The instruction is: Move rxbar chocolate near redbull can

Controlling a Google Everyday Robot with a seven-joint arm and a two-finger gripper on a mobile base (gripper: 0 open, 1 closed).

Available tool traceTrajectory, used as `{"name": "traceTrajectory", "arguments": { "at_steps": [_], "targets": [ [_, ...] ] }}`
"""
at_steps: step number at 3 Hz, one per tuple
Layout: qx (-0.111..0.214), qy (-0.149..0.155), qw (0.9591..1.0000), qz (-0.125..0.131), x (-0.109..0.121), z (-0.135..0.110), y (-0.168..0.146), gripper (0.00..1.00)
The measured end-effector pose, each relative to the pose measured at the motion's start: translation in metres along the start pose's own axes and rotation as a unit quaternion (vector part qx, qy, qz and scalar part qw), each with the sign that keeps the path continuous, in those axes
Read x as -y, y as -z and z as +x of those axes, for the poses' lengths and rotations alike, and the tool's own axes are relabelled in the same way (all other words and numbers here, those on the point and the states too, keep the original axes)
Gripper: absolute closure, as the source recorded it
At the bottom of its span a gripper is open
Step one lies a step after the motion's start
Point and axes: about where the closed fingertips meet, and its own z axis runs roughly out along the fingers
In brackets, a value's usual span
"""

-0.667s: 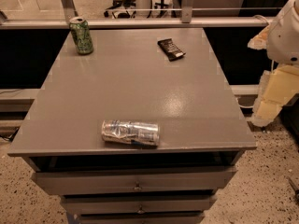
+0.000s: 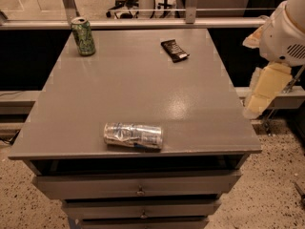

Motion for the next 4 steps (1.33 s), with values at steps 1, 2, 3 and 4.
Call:
{"name": "traceTrajectory", "arguments": {
  "at_steps": [1, 2, 3, 4],
  "targets": [
    [0.039, -0.011, 0.9990, 0.019, 0.039, -0.012, -0.032, 0.00],
    [0.091, -0.043, 0.9943, 0.037, 0.086, -0.035, -0.067, 0.00],
    [0.161, -0.101, 0.9802, 0.055, 0.148, -0.078, -0.116, 0.00],
    [0.202, -0.157, 0.9640, 0.071, 0.203, -0.114, -0.161, 0.00]
  ]
}}
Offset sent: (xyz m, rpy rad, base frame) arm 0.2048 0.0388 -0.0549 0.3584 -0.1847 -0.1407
